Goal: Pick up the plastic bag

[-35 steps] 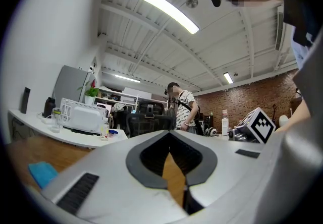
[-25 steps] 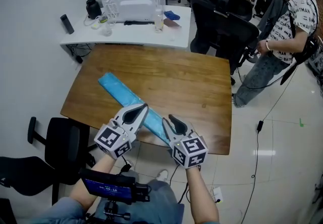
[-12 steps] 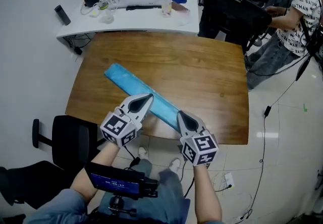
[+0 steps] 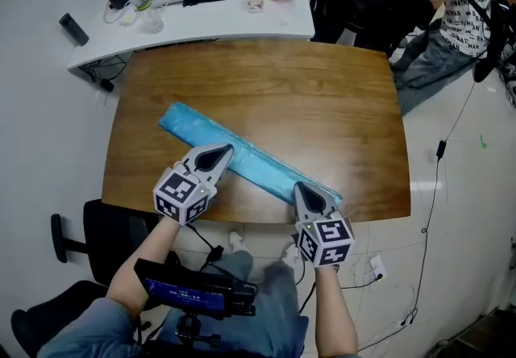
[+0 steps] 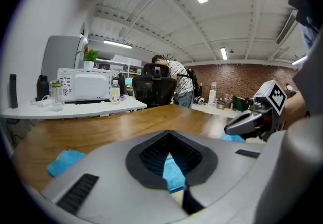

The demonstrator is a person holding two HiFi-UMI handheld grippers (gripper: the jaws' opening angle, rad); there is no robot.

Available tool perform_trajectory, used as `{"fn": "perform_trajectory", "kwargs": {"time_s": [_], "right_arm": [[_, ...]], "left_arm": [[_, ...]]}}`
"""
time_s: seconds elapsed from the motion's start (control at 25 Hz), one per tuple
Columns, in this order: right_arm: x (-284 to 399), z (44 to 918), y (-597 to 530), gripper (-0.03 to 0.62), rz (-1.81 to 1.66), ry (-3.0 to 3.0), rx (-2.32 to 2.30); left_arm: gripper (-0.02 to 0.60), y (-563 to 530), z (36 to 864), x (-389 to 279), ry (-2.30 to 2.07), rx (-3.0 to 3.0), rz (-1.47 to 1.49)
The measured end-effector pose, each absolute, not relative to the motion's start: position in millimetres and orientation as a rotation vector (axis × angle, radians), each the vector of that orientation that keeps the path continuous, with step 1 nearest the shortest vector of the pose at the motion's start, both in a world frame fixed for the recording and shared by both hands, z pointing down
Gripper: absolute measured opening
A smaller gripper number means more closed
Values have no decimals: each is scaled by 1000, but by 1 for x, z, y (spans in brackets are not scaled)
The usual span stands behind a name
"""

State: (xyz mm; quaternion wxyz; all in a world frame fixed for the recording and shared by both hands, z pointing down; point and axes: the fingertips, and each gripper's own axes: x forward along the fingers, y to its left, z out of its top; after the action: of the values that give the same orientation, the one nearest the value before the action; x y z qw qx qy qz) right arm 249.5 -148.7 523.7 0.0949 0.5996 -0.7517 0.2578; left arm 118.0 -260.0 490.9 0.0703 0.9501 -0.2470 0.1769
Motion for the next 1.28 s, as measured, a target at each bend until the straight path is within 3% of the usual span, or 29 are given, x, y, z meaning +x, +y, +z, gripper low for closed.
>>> {"fn": "perform_trajectory", "kwargs": {"time_s": [0.36,0.8,1.28], "right_arm": [[271,570,-131,0,845,-1943,1781],[273,597,-137,0,886,-1761,1725],[273,600,-143,0,877,-1740,1648]], "left_arm": [[8,-322,545,58,-699,2753,860],[7,-338,601,47,-662,2574,1183],[9,-332,609,40,-653,2485,1203]]}}
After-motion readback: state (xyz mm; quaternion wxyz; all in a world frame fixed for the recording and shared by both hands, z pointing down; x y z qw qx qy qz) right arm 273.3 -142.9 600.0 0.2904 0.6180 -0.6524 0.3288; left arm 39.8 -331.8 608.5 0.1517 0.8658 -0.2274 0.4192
